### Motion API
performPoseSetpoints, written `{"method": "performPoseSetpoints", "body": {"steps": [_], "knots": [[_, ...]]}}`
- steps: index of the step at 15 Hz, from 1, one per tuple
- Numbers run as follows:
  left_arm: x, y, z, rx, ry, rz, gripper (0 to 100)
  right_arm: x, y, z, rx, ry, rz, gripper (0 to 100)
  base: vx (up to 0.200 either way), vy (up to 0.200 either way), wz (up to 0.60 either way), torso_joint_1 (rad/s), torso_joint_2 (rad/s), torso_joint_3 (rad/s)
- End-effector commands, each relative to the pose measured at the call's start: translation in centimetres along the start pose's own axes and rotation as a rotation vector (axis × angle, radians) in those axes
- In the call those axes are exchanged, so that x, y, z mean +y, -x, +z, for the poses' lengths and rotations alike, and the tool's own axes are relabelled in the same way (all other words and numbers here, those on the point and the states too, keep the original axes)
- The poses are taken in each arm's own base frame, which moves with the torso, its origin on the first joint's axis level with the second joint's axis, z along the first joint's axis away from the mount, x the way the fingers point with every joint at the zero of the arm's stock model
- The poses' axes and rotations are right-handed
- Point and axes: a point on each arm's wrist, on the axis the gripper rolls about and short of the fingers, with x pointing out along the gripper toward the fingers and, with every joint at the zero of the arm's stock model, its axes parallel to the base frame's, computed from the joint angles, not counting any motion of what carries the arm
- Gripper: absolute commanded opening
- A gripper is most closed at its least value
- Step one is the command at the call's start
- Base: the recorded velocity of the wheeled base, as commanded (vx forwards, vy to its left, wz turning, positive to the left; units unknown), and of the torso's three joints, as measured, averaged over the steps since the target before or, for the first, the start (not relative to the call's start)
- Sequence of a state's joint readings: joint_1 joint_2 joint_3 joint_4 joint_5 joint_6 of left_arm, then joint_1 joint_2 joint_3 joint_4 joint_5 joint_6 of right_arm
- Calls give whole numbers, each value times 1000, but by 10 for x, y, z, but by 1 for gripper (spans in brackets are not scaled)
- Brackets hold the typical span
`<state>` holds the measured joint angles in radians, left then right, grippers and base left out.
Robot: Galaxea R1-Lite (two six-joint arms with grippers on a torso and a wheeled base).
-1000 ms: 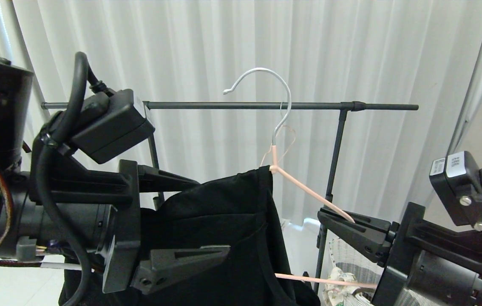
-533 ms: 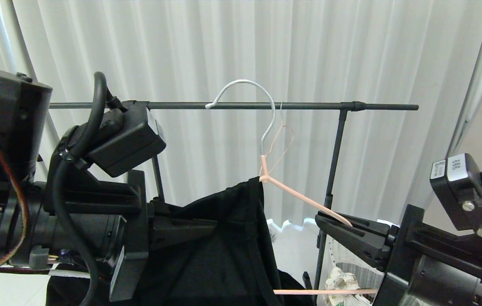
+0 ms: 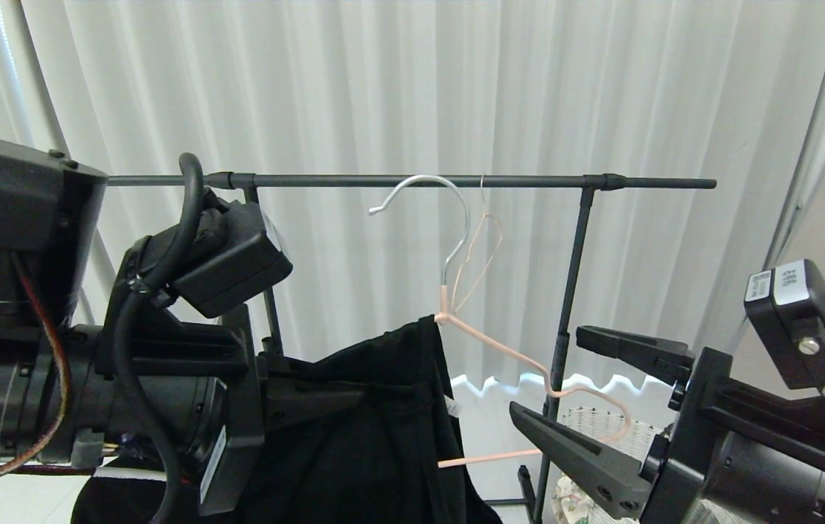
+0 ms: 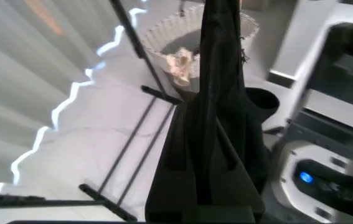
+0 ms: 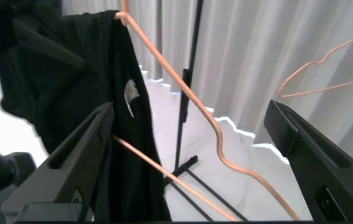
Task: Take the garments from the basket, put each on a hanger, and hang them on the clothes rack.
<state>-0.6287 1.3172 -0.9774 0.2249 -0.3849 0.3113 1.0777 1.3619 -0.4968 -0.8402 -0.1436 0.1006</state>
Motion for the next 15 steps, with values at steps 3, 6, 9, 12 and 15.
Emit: {"method": "performPoseSetpoints", "body": {"steps": [3,6,9,12,15], "knots": [[12,-10,-16,6,-15,223,0,-11,1,-10,44,5,-44,100,0,0,0,0,0,0],[17,-16,-17,-11,-23,315,0,-13,-4,-21,91,-42,-59,100,0,0,0,0,0,0],[18,-10,-6,-52,-35,323,0,-20,-14,-33,157,-189,-109,100,0,0,0,0,0,0],[19,-7,5,-91,-48,332,0,-28,-35,-42,196,-258,-164,100,0,0,0,0,0,0],[18,-5,6,-97,-52,331,0,-37,-52,-42,190,-264,-200,100,0,0,0,0,0,0]]}}
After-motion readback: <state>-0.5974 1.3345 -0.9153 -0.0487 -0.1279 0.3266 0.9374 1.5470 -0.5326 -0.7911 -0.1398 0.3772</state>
